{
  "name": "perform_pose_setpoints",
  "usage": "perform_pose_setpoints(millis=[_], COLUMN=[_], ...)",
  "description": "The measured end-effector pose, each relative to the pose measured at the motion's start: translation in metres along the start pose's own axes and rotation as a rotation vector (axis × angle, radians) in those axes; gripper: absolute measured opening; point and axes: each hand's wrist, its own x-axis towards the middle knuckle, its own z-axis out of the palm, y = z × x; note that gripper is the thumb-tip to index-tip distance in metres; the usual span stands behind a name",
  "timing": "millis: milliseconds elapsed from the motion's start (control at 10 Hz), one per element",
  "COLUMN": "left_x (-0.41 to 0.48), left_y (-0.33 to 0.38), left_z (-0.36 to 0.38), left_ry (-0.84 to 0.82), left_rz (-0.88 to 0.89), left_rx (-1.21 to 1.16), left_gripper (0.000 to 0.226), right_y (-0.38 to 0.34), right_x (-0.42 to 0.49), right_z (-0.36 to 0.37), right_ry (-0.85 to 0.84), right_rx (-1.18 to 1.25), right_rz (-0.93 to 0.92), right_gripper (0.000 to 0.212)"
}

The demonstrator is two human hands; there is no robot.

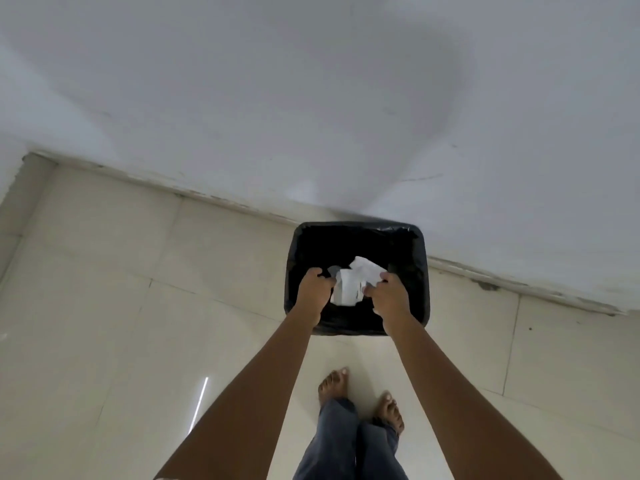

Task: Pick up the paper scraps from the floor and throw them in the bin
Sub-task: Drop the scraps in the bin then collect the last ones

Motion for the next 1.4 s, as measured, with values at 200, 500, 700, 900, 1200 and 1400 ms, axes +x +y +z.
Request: perform_pose_setpoints(millis=[200,500,700,900,1200,1400], left_x=[-0.045,-0.225,-0.314,-0.402,-0.538,-0.594], left_y=[0.004,0.043,0.045,0.028,-0.064,-0.101], left_z=[-0.005,0.025,0.106,0.249,0.484,0.623], left_ry=[-0.018,-0.219,-0.413,-0.607,-0.83,-0.933], left_rz=[0.048,0.211,0.358,0.464,0.47,0.496], left_rx=[0.026,0.158,0.396,0.546,0.779,0.934], left_gripper=[0.025,0.013,0.018,0.02,0.018,0.016], right_y=[0.0,-0.008,0.044,0.148,0.307,0.378], right_x=[-0.038,-0.206,-0.286,-0.337,-0.408,-0.414], right_z=[-0.031,-0.147,-0.248,-0.38,-0.582,-0.693], right_ry=[0.019,0.097,0.259,0.46,0.661,0.782], right_rx=[0.106,0.396,0.616,0.823,0.992,1.128], right_rz=[0.018,-0.037,-0.083,-0.076,0.005,0.033], right_gripper=[0.031,0.02,0.024,0.022,0.022,0.022])
